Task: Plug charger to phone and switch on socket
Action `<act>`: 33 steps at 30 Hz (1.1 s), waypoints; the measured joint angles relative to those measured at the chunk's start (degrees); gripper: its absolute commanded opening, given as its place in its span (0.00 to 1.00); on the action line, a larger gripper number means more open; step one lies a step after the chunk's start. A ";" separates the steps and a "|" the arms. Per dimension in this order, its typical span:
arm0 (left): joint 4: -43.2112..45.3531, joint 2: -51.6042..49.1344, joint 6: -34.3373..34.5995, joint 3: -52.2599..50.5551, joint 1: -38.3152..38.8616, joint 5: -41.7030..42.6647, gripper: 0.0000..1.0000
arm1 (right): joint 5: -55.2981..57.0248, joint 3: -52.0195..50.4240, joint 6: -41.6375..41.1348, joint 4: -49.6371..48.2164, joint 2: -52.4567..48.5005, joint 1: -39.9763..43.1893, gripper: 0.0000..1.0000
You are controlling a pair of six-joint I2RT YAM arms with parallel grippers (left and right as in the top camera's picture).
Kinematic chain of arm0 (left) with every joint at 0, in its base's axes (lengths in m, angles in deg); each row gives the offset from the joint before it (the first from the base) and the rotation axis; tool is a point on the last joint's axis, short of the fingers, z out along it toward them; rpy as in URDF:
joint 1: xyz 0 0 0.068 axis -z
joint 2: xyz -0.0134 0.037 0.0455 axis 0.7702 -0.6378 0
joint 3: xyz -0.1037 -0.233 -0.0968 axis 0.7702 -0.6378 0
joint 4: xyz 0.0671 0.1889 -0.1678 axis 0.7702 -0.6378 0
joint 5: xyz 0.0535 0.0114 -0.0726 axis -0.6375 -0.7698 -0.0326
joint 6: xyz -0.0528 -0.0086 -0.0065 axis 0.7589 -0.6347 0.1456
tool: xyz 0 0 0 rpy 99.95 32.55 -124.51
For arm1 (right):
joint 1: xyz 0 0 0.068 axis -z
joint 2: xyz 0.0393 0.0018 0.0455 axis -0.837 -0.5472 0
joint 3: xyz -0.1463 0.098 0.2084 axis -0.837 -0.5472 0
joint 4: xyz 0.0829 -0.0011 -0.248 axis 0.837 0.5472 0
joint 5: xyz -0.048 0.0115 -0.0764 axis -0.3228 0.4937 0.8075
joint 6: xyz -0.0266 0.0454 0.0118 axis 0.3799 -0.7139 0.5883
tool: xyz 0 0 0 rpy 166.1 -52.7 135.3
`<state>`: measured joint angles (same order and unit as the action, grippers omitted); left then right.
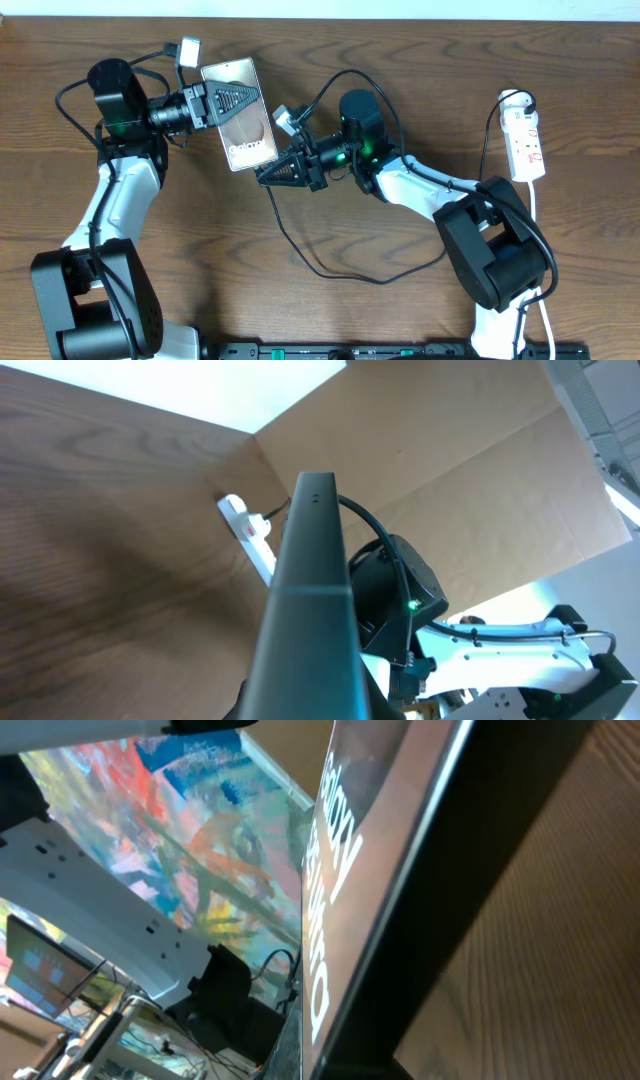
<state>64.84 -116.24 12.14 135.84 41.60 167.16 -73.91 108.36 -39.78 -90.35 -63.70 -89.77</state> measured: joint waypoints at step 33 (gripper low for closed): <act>0.85 0.00 0.31 0.07 -0.13 -4.52 0.07 | 4.94 -0.83 -8.66 -5.79 -0.07 0.00 0.01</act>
<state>65.69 -116.24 12.45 135.91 41.46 162.64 -68.97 107.53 -48.43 -96.14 -63.76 -89.77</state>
